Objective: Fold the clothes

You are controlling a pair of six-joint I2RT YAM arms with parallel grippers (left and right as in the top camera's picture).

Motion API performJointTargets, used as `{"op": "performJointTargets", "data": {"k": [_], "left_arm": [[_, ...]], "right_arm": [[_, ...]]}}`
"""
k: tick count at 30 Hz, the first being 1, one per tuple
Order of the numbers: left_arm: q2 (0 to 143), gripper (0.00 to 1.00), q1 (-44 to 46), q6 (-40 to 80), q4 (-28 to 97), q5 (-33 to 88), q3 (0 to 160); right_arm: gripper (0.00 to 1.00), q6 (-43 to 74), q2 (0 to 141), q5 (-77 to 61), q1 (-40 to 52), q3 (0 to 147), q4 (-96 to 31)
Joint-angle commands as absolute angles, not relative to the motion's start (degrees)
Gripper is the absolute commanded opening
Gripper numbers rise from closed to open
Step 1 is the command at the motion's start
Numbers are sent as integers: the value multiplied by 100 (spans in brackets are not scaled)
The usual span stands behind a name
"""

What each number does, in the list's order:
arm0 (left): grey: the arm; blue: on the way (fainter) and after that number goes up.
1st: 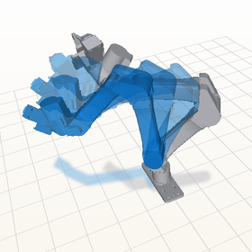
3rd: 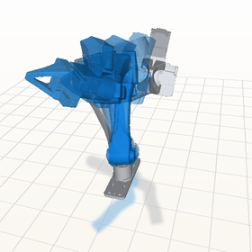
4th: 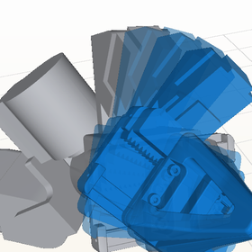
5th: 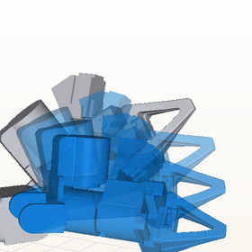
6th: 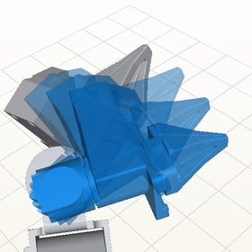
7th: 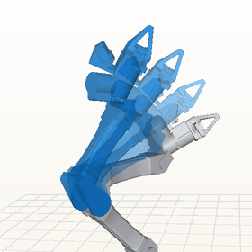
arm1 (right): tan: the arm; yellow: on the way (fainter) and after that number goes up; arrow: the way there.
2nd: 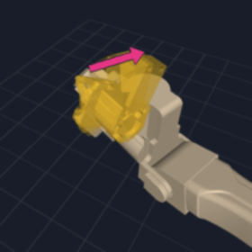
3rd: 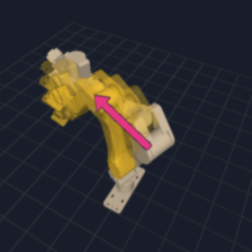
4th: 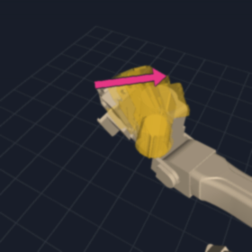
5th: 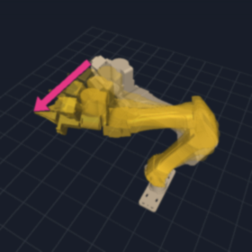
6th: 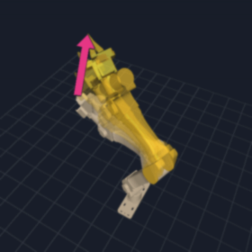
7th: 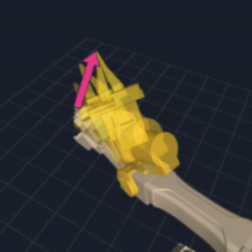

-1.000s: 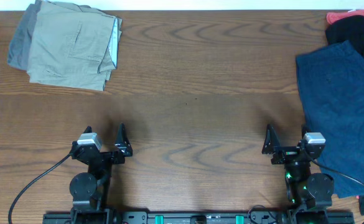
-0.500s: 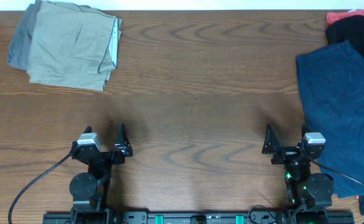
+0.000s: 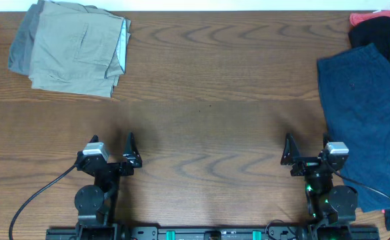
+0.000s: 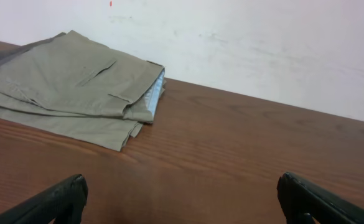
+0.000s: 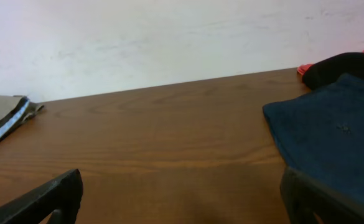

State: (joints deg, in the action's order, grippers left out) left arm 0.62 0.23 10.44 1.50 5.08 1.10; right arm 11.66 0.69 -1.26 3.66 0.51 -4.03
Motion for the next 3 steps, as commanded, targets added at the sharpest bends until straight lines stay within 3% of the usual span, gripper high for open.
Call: {"op": "performJointTargets", "data": {"k": [1,3], "left_arm": [[23,98,58,967,360,528,23],[23,98,58,967,360,528,23]], "right_arm": [[99,1109,30,-67,329,30,-419],[99,1109,30,-67,329,30,-419]]}}
